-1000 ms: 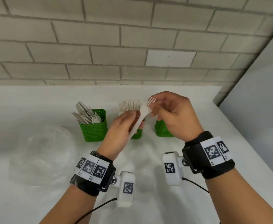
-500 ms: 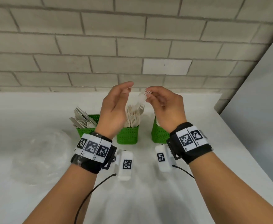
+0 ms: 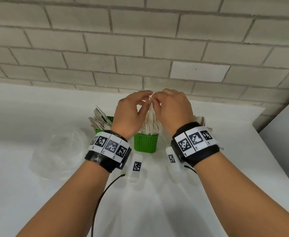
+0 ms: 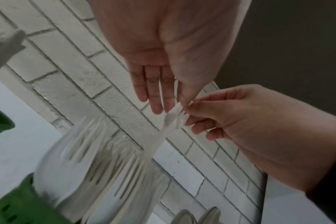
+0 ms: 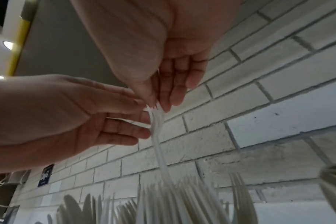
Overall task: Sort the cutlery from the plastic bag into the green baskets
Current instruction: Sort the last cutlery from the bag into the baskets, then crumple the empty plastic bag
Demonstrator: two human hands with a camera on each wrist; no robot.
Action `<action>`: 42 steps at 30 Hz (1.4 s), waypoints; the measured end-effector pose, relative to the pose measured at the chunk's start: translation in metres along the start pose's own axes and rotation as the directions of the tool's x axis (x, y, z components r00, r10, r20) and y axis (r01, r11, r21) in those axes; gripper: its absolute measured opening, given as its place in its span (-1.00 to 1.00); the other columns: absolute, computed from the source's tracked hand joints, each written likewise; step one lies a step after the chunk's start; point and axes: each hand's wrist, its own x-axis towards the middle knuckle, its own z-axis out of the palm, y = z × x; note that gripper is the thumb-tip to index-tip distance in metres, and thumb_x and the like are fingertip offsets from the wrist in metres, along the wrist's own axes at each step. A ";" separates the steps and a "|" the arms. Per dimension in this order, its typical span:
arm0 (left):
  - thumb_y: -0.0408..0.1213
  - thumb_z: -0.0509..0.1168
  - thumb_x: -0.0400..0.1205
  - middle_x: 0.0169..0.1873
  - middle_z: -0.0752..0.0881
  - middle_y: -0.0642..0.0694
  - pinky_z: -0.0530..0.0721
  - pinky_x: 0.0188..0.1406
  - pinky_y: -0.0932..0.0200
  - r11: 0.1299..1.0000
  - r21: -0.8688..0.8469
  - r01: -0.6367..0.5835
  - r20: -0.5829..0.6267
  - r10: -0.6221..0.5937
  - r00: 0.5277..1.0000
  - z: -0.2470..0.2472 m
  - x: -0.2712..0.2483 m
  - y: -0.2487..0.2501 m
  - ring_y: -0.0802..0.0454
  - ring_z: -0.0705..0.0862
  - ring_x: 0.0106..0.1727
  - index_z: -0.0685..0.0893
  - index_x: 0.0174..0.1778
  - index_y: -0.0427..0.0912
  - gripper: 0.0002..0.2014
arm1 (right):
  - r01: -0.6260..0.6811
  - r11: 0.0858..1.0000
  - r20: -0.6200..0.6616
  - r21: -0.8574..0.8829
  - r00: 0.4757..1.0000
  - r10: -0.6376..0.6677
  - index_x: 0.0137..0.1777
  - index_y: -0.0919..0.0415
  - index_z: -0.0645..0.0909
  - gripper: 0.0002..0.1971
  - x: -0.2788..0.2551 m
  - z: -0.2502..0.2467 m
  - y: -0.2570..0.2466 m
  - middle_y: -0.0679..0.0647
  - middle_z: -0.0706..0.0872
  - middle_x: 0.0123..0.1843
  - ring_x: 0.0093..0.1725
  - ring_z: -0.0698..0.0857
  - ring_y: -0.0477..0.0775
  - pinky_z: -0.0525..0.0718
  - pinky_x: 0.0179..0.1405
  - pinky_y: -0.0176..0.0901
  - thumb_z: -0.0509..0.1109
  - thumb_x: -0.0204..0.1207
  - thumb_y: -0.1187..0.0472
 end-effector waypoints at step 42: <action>-0.62 0.33 0.57 0.01 0.79 0.02 0.65 -0.06 0.33 0.831 -0.076 0.551 0.405 -0.479 0.778 -0.175 -0.108 -0.082 0.04 0.79 -0.08 0.74 0.12 -0.11 -0.66 | -0.554 0.663 0.762 0.503 0.647 -0.037 0.10 0.15 0.69 -0.82 -0.088 0.058 -0.117 -0.17 0.75 -0.09 -0.20 0.69 -0.33 0.54 -0.22 -0.48 0.49 0.55 0.14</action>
